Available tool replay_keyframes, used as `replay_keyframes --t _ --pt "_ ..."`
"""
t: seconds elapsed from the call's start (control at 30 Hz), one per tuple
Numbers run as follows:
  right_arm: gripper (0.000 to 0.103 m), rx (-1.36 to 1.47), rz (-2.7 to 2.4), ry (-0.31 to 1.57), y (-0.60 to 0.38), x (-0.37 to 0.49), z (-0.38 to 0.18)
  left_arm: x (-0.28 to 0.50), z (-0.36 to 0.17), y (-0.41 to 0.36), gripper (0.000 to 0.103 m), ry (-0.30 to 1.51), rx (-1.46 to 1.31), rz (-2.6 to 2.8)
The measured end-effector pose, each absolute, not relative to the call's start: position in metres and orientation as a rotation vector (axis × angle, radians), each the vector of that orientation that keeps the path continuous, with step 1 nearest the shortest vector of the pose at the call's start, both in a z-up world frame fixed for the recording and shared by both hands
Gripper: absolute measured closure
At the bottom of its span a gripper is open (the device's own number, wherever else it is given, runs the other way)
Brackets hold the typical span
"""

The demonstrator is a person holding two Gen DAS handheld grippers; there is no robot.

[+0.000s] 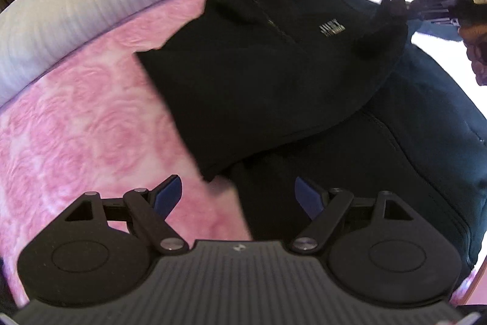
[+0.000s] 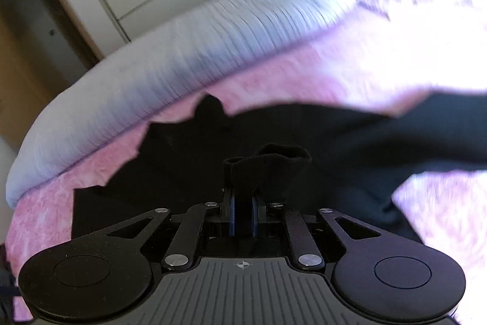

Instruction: Fold clothes

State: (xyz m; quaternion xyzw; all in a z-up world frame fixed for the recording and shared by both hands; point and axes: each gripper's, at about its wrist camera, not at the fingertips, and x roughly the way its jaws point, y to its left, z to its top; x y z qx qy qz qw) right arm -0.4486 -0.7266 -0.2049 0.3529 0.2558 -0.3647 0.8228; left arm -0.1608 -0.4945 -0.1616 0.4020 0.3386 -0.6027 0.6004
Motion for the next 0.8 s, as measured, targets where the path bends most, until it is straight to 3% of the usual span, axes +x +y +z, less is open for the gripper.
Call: replay_keyframes --t 0.27,0.43,0.63,0.8 --pt "0.094 0.741 -0.794 0.418 -0.716 -0.483 -0.168 -0.148 -0.170 -0.528 0.024 0.769 0.895 -1.422" --pt "0.094 0.752 -0.812 0.481 -0.732 -0.485 -0.178 -0.141 -0.199 -0.541 0.024 0.778 0.921 -1.344" --pt "0.094 0.648 -0.889 0.382 -0.735 -0.487 -0.141 -0.137 -0.230 -0.544 0.022 0.803 0.908 -1.270" --pt "0.094 0.626 -0.917 0.560 -0.743 -0.474 -0.178 -0.143 -0.233 -0.538 0.024 0.784 0.920 -1.309"
